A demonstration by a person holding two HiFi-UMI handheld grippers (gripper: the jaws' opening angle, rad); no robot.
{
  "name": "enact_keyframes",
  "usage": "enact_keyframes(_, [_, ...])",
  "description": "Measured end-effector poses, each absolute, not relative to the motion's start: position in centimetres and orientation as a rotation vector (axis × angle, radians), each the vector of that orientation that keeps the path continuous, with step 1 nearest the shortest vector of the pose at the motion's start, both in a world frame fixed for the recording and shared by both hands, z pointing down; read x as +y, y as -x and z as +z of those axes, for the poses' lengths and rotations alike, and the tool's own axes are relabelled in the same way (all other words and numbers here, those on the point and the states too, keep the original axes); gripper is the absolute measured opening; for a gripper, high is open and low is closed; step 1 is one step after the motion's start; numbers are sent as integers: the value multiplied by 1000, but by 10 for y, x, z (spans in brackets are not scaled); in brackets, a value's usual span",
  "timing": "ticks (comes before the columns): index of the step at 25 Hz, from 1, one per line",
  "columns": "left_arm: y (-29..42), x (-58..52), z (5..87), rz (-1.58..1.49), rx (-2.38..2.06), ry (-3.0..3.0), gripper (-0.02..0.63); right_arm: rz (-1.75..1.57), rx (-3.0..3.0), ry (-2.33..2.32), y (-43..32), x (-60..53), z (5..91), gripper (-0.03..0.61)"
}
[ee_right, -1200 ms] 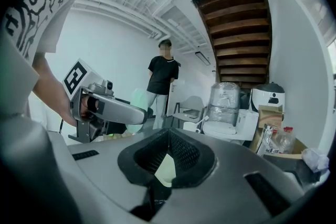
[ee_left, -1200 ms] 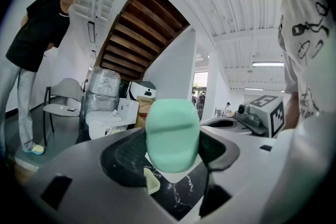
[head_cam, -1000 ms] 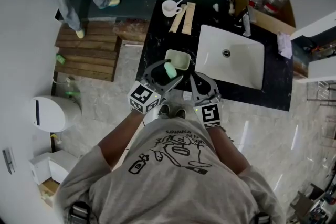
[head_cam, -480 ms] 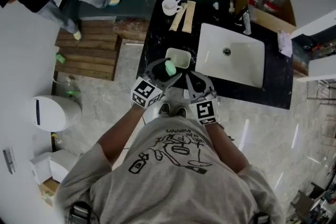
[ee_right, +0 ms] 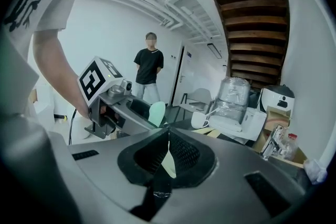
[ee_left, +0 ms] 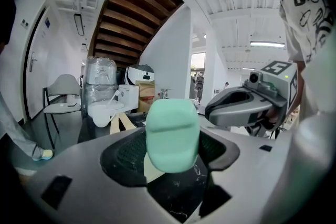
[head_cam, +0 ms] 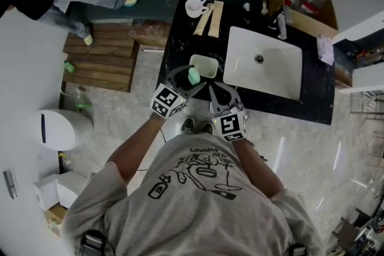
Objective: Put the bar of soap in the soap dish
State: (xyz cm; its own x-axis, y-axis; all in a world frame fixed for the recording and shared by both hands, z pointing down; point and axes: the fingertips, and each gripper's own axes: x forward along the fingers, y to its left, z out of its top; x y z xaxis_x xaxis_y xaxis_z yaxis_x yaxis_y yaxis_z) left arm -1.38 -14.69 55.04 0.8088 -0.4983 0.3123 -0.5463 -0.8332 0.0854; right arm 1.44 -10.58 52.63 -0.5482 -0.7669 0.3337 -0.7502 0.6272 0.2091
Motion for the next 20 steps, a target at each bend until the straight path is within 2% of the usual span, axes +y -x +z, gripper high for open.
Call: enact_keyframes(20, [7,-168,580,652,-741,-2878,279,-3,-2439,-1171,-5,-110,543,23])
